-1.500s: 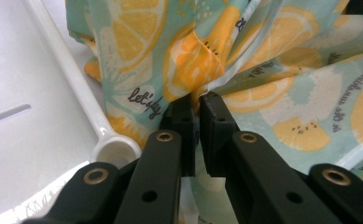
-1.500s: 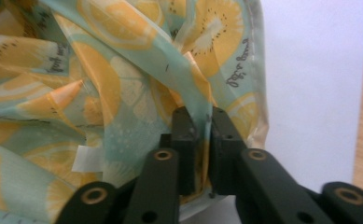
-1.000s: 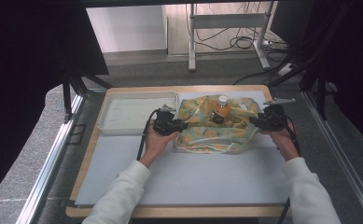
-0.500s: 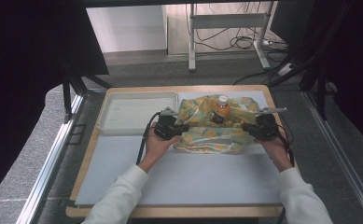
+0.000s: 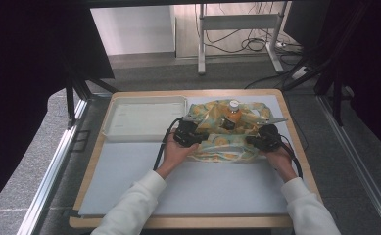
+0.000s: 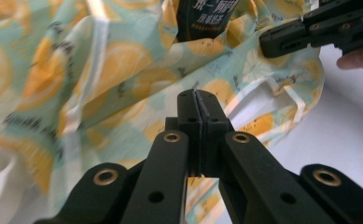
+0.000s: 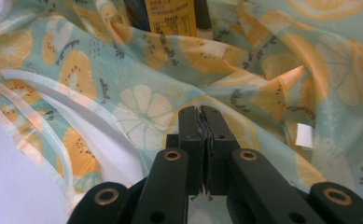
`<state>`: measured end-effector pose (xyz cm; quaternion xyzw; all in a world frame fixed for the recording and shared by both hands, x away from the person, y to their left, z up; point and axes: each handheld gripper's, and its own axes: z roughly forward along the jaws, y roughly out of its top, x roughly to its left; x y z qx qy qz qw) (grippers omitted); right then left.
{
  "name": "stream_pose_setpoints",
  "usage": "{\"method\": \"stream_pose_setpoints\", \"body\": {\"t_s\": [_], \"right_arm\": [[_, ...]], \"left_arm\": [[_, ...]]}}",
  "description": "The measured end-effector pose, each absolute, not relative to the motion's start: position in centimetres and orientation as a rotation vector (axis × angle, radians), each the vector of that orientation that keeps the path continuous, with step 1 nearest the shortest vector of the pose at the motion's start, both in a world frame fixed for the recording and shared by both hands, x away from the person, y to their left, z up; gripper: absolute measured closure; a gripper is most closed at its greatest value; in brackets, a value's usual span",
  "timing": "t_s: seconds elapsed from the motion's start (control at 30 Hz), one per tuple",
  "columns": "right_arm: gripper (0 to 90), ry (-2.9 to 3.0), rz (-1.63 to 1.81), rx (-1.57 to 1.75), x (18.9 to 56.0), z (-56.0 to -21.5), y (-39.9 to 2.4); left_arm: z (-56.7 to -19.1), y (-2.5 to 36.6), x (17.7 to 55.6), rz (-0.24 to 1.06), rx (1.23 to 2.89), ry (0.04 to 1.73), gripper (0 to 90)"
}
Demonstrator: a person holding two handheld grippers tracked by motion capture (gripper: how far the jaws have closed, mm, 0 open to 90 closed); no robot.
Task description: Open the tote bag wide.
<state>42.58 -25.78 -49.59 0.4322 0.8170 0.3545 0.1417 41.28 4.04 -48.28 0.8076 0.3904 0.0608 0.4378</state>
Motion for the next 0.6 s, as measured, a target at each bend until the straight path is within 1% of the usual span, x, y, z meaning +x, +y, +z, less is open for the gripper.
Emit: {"method": "stream_pose_setpoints", "body": {"t_s": [0.07,0.13,0.23,0.33,0.6], "right_arm": [[86.4,2.36,1.025,1.257,42.6,-49.8,-25.8],[86.5,2.36,1.027,1.272,42.6,-49.9,-25.9],[86.4,2.362,1.023,1.282,42.7,-50.2,-26.1],[86.4,2.366,1.017,1.286,42.8,-50.4,-26.2],[86.0,2.38,0.987,1.295,42.9,-51.2,-26.1]], "left_arm": [[-48.2,3.2,41.9,0.166,2.027,0.971,89.4],[-48.2,2.5,42.8,0.141,2.018,0.977,89.2],[-48.2,1.8,44.0,0.154,2.024,0.996,89.1],[-48.3,1.5,45.1,0.165,2.035,1.016,89.0],[-49.1,1.4,48.2,0.117,2.054,1.082,88.5]]}}
